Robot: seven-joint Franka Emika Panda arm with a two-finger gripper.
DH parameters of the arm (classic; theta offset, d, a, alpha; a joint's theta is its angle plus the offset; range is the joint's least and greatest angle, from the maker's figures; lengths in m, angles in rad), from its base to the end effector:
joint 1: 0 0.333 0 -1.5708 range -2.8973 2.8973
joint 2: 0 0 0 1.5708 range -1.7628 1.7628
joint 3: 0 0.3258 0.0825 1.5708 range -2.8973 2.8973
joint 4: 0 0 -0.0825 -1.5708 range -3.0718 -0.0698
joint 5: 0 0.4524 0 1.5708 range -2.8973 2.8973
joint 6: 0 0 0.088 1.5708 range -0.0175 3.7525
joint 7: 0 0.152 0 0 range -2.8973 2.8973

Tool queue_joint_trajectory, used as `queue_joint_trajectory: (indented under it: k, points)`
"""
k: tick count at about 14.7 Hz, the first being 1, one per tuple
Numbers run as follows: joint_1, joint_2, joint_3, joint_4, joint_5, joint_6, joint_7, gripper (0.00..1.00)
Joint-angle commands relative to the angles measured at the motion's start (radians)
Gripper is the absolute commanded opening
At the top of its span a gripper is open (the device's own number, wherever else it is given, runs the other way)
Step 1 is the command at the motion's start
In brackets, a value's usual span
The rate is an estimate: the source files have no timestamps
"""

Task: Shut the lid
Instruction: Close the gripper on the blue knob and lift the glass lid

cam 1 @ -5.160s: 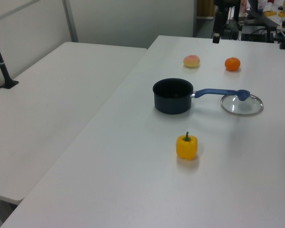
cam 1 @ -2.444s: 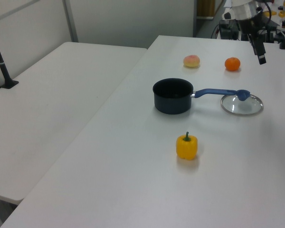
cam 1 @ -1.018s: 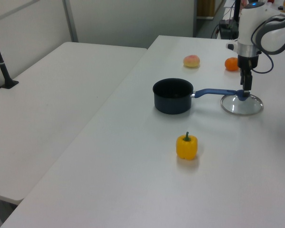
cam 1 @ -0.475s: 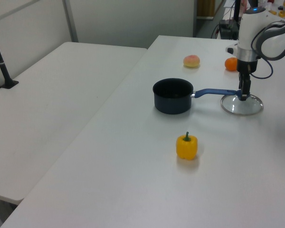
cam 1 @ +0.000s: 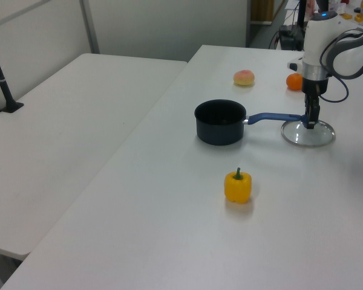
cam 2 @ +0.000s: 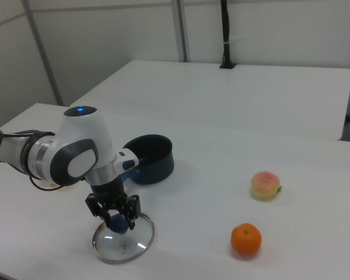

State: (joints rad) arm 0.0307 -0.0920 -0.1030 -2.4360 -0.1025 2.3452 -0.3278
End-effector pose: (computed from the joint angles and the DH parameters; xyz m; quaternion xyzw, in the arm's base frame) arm 0.5203 -0.0416 0.2561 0.9861 0.1630 -0.0058 0.0314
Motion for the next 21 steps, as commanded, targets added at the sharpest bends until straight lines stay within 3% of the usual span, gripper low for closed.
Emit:
queue_joint_trajectory:
  k: [1,4,10,12,14,17,21]
  points:
    - [0.002,-0.015,0.002,-0.017,-0.022,0.023,0.026,0.25]
    - [-0.008,-0.028,0.002,-0.014,-0.022,-0.006,0.026,0.24]
    - [-0.100,-0.029,-0.009,0.005,-0.032,-0.018,-0.042,0.24]
    - [-0.109,-0.025,-0.052,0.035,-0.032,-0.023,-0.075,0.24]
    - [-0.109,-0.012,-0.079,0.116,-0.031,-0.113,-0.123,0.24]
    - [-0.109,0.020,-0.089,0.334,-0.020,-0.343,-0.134,0.24]
    - [-0.092,0.083,-0.087,0.547,-0.002,-0.486,-0.099,0.24]
